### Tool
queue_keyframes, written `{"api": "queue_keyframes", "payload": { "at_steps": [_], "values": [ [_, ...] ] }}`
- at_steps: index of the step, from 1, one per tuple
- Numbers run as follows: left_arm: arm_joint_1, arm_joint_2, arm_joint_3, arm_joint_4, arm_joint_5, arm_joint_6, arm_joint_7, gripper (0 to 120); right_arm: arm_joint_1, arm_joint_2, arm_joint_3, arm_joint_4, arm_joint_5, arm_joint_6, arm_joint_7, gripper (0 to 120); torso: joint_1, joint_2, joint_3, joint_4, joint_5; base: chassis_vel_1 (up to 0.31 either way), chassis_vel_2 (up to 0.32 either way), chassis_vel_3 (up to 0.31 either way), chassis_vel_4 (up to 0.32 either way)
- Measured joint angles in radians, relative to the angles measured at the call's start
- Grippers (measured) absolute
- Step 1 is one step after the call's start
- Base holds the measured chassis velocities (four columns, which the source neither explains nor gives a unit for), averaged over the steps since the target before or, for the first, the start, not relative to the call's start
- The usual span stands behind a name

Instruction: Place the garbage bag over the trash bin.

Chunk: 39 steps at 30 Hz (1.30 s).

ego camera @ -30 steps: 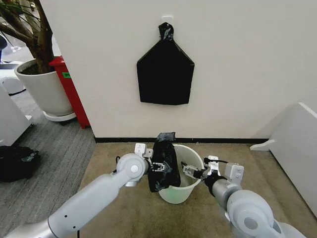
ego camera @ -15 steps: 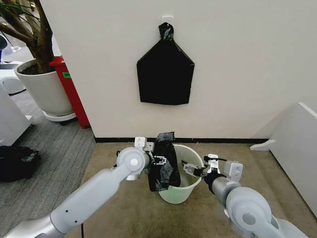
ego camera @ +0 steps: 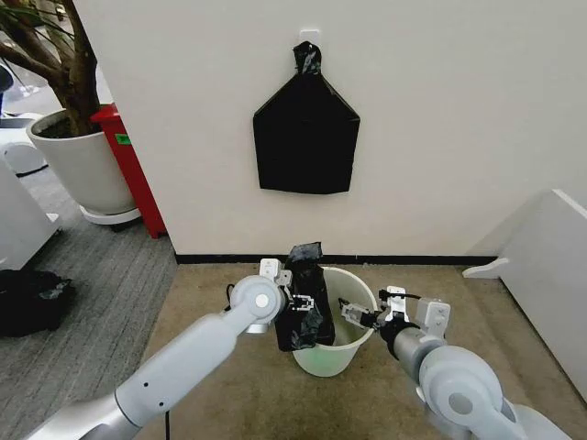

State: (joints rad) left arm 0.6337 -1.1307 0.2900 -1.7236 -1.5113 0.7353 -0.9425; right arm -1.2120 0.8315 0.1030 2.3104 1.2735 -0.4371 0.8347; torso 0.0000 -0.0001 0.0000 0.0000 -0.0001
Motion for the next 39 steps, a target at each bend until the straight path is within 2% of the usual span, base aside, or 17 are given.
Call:
{"api": "queue_keyframes", "payload": {
  "at_steps": [9,14,22,32,34,37,39],
  "values": [
    [0.011,-0.007,-0.004,0.003,-0.001,0.000,-0.010,100,0.003,-0.001,0.002,-0.011,-0.004,-0.001,0.000,100,0.000,0.000,0.000,0.0000,0.0001,0.000,0.000,0.000,0.000],
    [0.014,-0.011,-0.005,0.003,0.001,0.000,-0.019,96,0.010,0.002,0.001,-0.016,-0.005,-0.001,-0.003,100,0.000,0.000,0.000,-0.0001,0.0000,0.000,0.000,0.000,0.000],
    [0.031,-0.002,-0.016,-0.005,0.005,0.000,-0.021,96,0.107,0.022,-0.041,-0.084,0.013,0.007,-0.072,100,0.000,0.000,0.000,0.0001,0.0000,0.000,0.000,0.000,0.000],
    [0.029,-0.011,-0.018,-0.007,0.008,0.000,-0.021,100,0.266,0.099,-0.155,-0.206,0.149,-0.009,0.015,100,0.000,0.000,0.000,0.0001,-0.0002,0.000,0.000,0.000,0.000],
    [0.028,-0.015,-0.018,-0.006,0.009,0.000,-0.021,100,0.290,0.120,-0.174,-0.231,0.173,-0.009,0.041,100,0.000,0.000,0.000,0.0000,-0.0001,0.000,0.000,0.000,0.000],
    [0.027,-0.020,-0.017,-0.005,0.010,0.000,-0.021,100,0.353,0.191,-0.187,-0.301,0.264,-0.003,0.129,100,0.000,0.000,0.000,0.0002,0.0000,0.000,0.000,0.000,0.000],
    [0.027,-0.021,-0.017,-0.005,0.011,0.000,-0.021,100,0.364,0.204,-0.187,-0.319,0.275,-0.002,0.143,100,0.000,0.000,0.000,0.0001,0.0000,0.000,0.000,0.000,0.000]
  ]
}}
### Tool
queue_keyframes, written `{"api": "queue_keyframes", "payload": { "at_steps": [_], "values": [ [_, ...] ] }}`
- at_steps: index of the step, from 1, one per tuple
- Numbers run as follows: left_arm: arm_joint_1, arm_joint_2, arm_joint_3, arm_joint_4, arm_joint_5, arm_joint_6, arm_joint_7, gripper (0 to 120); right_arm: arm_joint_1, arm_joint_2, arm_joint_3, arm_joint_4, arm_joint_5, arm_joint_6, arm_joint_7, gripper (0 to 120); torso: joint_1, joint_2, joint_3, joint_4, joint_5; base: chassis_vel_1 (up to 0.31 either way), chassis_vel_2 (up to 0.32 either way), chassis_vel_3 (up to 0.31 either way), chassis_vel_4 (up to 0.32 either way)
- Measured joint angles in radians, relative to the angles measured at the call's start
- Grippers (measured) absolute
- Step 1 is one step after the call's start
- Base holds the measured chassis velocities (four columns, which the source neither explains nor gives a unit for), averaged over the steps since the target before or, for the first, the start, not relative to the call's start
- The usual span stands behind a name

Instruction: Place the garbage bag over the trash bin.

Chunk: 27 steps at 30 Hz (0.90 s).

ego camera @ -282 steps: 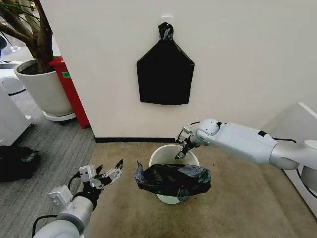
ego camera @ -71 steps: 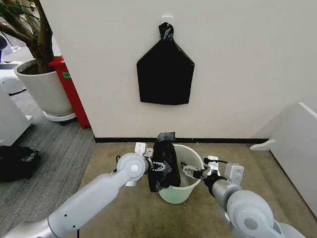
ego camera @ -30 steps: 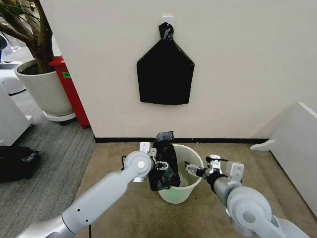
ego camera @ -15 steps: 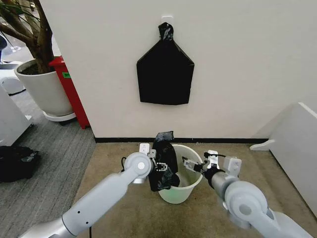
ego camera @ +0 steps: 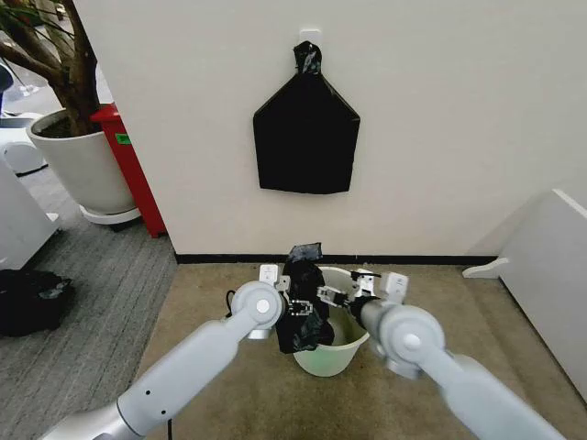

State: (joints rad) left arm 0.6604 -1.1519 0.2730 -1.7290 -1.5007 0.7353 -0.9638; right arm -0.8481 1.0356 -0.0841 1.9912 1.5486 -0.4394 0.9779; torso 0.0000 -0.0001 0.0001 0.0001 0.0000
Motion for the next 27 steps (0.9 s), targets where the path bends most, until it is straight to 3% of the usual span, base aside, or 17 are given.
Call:
{"api": "queue_keyframes", "payload": {
  "at_steps": [13,25,27],
  "values": [
    [0.004,-0.008,0.003,0.001,0.008,0.000,0.000,100,0.057,0.077,-0.024,-0.140,0.032,0.007,0.084,99,0.000,0.000,0.000,-0.0001,0.0000,0.000,0.000,0.000,0.000],
    [0.010,-0.007,-0.005,0.002,0.018,0.000,0.002,100,0.048,0.097,-0.023,-0.180,0.029,0.004,0.071,53,0.000,0.000,0.000,-0.0001,0.0000,0.000,0.000,0.000,0.000],
    [0.010,-0.007,-0.005,0.002,0.018,0.000,0.003,100,0.049,0.097,-0.024,-0.180,0.028,0.004,0.070,52,0.000,0.000,0.000,-0.0001,0.0000,0.000,0.000,0.000,0.000]
  ]
}}
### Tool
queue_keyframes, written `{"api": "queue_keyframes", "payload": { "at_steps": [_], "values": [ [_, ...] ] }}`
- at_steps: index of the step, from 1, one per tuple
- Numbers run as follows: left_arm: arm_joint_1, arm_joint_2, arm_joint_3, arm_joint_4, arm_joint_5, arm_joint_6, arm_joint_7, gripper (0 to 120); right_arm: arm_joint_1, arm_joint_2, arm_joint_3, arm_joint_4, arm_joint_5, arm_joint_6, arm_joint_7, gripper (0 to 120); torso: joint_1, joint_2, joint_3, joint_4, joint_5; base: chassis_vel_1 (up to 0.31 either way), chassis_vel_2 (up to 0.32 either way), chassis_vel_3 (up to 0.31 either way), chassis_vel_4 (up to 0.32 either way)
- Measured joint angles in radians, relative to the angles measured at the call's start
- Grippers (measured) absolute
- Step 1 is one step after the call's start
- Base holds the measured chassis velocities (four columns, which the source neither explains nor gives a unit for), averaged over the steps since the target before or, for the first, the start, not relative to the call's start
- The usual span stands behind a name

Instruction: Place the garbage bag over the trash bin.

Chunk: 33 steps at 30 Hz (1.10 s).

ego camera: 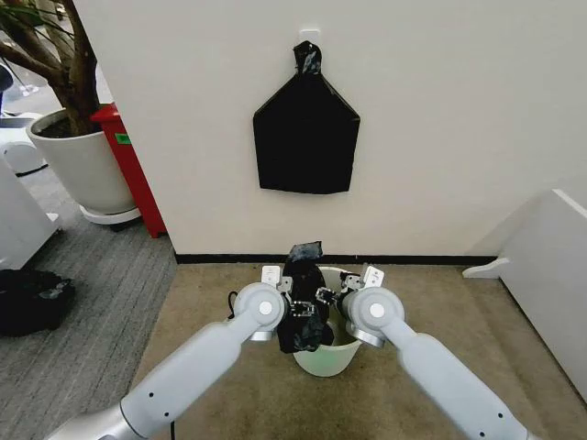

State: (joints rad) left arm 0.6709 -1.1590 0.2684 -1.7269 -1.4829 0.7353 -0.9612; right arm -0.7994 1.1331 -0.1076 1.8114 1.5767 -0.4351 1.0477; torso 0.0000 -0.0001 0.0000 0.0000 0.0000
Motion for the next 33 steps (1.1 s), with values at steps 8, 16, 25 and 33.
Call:
{"api": "queue_keyframes", "payload": {
  "at_steps": [8,16,25,33],
  "values": [
    [0.001,0.000,-0.007,0.004,0.004,0.000,0.005,100,-0.002,-0.011,-0.008,0.019,-0.036,0.003,-0.014,20,0.000,0.000,0.000,0.0000,0.0000,0.000,0.000,0.000,0.000],
    [0.005,-0.006,-0.010,0.010,0.008,0.000,0.009,100,-0.003,-0.039,-0.020,0.061,-0.104,0.003,-0.032,0,0.000,0.000,0.000,0.0000,0.0000,0.000,0.000,0.000,0.000],
    [0.005,-0.008,-0.010,0.016,0.011,0.000,0.009,100,0.005,-0.093,-0.020,0.144,-0.105,-0.012,-0.017,0,0.000,0.000,0.000,0.0000,0.0001,0.000,0.000,0.000,0.000],
    [0.011,-0.007,-0.010,0.016,0.014,0.000,0.009,100,0.012,-0.134,-0.002,0.173,-0.097,-0.031,-0.025,0,0.000,0.000,0.000,0.0000,0.0000,0.000,0.000,0.000,0.000]
  ]
}}
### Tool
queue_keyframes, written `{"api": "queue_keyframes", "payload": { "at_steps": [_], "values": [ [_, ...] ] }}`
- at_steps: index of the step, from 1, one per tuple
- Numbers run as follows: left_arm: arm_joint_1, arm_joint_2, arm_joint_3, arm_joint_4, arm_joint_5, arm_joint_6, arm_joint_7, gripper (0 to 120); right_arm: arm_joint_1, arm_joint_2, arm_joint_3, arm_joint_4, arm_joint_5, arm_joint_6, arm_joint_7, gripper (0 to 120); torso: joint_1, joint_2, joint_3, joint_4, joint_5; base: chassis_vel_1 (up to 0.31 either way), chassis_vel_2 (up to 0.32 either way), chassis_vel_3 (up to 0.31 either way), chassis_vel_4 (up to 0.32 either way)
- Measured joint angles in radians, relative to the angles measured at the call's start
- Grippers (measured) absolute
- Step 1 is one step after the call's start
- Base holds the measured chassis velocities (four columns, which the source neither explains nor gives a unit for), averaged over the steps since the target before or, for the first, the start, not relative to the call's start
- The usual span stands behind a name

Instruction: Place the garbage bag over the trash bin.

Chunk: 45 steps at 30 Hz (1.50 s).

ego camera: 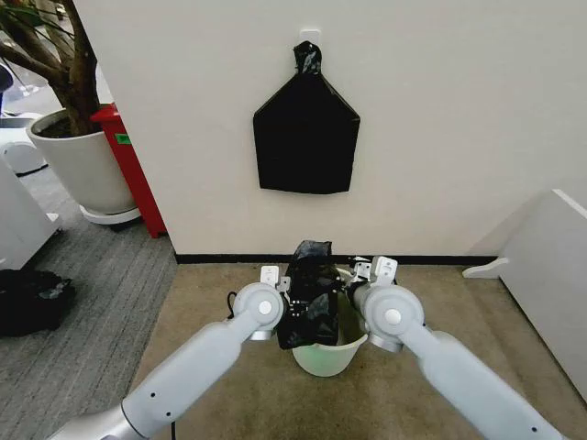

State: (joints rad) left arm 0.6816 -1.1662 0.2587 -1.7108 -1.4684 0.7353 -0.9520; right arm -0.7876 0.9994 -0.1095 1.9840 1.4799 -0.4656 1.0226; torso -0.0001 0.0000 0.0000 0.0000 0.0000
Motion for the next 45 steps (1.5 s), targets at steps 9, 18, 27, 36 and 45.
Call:
{"api": "queue_keyframes", "payload": {
  "at_steps": [9,18,27,36,45],
  "values": [
    [0.013,0.009,-0.003,-0.010,0.001,0.000,-0.017,100,0.007,-0.038,-0.001,0.020,0.035,-0.020,-0.007,0,0.000,0.000,0.000,0.0000,0.0000,0.000,0.000,0.000,0.000],
    [0.012,0.004,-0.002,-0.010,-0.003,0.000,-0.018,75,0.017,-0.045,-0.005,0.021,0.040,-0.026,-0.015,0,0.000,0.000,0.000,0.0000,0.0000,0.000,0.000,0.000,0.000],
    [0.021,0.002,-0.008,-0.013,-0.009,0.000,-0.030,43,0.025,-0.051,-0.007,0.017,0.044,-0.029,-0.021,0,0.000,0.000,0.000,0.0000,-0.0001,0.000,0.000,0.000,0.000],
    [0.034,-0.004,-0.029,-0.011,-0.034,0.000,-0.054,8,-0.011,-0.068,-0.007,0.036,0.020,-0.032,-0.043,0,0.000,0.000,0.000,0.0001,0.0001,0.000,0.000,0.000,0.000],
    [0.054,-0.002,-0.046,-0.017,-0.062,-0.012,-0.065,0,-0.058,-0.088,0.006,0.065,-0.036,-0.030,-0.076,0,0.000,0.000,0.000,0.0001,-0.0002,0.000,0.000,0.000,0.000]
  ]
}}
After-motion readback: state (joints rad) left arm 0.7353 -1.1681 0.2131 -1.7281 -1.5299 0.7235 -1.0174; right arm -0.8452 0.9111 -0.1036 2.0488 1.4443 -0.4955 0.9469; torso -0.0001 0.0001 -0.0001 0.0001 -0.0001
